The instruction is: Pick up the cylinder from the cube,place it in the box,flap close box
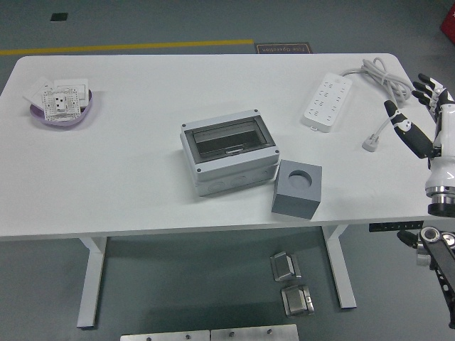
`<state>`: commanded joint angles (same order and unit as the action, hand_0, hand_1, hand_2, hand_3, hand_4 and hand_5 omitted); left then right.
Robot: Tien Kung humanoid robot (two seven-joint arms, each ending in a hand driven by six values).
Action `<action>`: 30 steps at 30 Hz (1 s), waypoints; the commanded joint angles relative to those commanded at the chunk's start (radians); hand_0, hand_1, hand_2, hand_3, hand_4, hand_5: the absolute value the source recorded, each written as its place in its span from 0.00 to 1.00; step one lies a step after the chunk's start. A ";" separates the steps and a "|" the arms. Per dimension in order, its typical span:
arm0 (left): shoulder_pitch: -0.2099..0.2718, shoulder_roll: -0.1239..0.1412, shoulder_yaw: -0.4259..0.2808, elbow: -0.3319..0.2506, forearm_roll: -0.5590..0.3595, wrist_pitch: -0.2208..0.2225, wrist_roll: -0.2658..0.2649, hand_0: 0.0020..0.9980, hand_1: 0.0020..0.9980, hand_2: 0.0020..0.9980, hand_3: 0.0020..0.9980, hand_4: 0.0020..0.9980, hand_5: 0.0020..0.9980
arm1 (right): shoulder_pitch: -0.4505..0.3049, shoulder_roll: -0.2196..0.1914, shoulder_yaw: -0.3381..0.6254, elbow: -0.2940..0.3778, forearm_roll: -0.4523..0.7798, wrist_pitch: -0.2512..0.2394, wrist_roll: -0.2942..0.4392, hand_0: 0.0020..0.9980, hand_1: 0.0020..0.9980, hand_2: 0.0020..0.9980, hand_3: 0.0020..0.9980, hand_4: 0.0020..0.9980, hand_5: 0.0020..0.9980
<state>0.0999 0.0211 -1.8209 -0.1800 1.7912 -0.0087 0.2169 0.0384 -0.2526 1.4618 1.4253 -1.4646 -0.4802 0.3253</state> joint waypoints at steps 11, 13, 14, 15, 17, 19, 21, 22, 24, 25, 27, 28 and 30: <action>-0.009 0.001 0.040 0.000 -0.040 0.003 -0.001 0.63 0.55 0.54 0.59 0.46 0.05 | -0.001 0.007 0.017 0.000 -0.032 0.000 -0.010 0.81 0.76 0.77 0.82 0.93 0.50; -0.011 0.001 0.047 0.000 -0.048 0.003 0.000 0.63 0.55 0.54 0.59 0.46 0.05 | 0.000 0.008 0.019 0.000 -0.037 -0.001 -0.011 0.81 0.76 0.77 0.82 0.93 0.50; -0.012 0.000 0.049 0.000 -0.051 0.004 0.000 0.63 0.55 0.54 0.59 0.46 0.05 | 0.001 0.009 0.020 0.000 -0.040 -0.001 -0.012 0.81 0.76 0.77 0.82 0.93 0.50; -0.013 0.000 0.051 0.000 -0.053 0.004 0.000 0.63 0.55 0.54 0.59 0.46 0.05 | 0.002 0.010 0.021 -0.001 -0.044 -0.001 -0.013 0.80 0.75 0.77 0.82 0.92 0.49; -0.014 0.000 0.053 0.000 -0.056 0.004 0.000 0.63 0.55 0.54 0.59 0.46 0.05 | 0.002 0.014 0.024 -0.001 -0.048 -0.001 -0.013 0.80 0.75 0.77 0.82 0.92 0.49; -0.014 0.000 0.051 0.000 -0.056 0.005 0.001 0.63 0.55 0.54 0.59 0.46 0.05 | 0.003 0.018 0.029 -0.001 -0.054 -0.002 -0.014 0.80 0.75 0.77 0.82 0.92 0.49; -0.014 0.000 0.048 0.000 -0.054 0.005 0.001 0.63 0.55 0.54 0.59 0.46 0.05 | 0.003 0.021 0.032 0.000 -0.059 -0.003 -0.015 0.80 0.75 0.76 0.81 0.92 0.49; -0.014 -0.001 0.047 0.000 -0.053 0.005 0.002 0.63 0.55 0.54 0.59 0.46 0.05 | 0.003 0.022 0.033 0.000 -0.062 -0.004 -0.016 0.80 0.75 0.76 0.81 0.92 0.49; -0.014 -0.001 0.046 0.000 -0.053 0.005 0.002 0.63 0.55 0.54 0.59 0.46 0.05 | 0.004 0.022 0.036 0.000 -0.068 -0.005 -0.019 0.80 0.75 0.76 0.81 0.92 0.49; -0.014 -0.001 0.046 0.000 -0.053 0.005 0.002 0.63 0.55 0.54 0.59 0.46 0.05 | 0.004 0.023 0.037 0.000 -0.071 -0.005 -0.019 0.80 0.75 0.76 0.81 0.92 0.49; -0.014 -0.002 0.047 0.000 -0.055 0.006 0.002 0.63 0.55 0.54 0.59 0.47 0.05 | 0.004 0.024 0.041 0.000 -0.080 -0.006 -0.023 0.80 0.75 0.76 0.80 0.92 0.49; -0.015 -0.002 0.048 0.000 -0.056 0.006 0.003 0.63 0.55 0.54 0.59 0.47 0.05 | 0.004 0.024 0.042 0.000 -0.083 -0.006 -0.024 0.80 0.75 0.76 0.80 0.92 0.49; -0.014 -0.003 0.050 0.000 -0.059 0.006 0.003 0.63 0.55 0.54 0.59 0.47 0.05 | 0.004 0.025 0.045 0.000 -0.091 -0.007 -0.027 0.80 0.75 0.76 0.80 0.92 0.49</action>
<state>0.0854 0.0186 -1.7711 -0.1800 1.7326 -0.0028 0.2198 0.0423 -0.2277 1.5067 1.4258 -1.5552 -0.4871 0.2983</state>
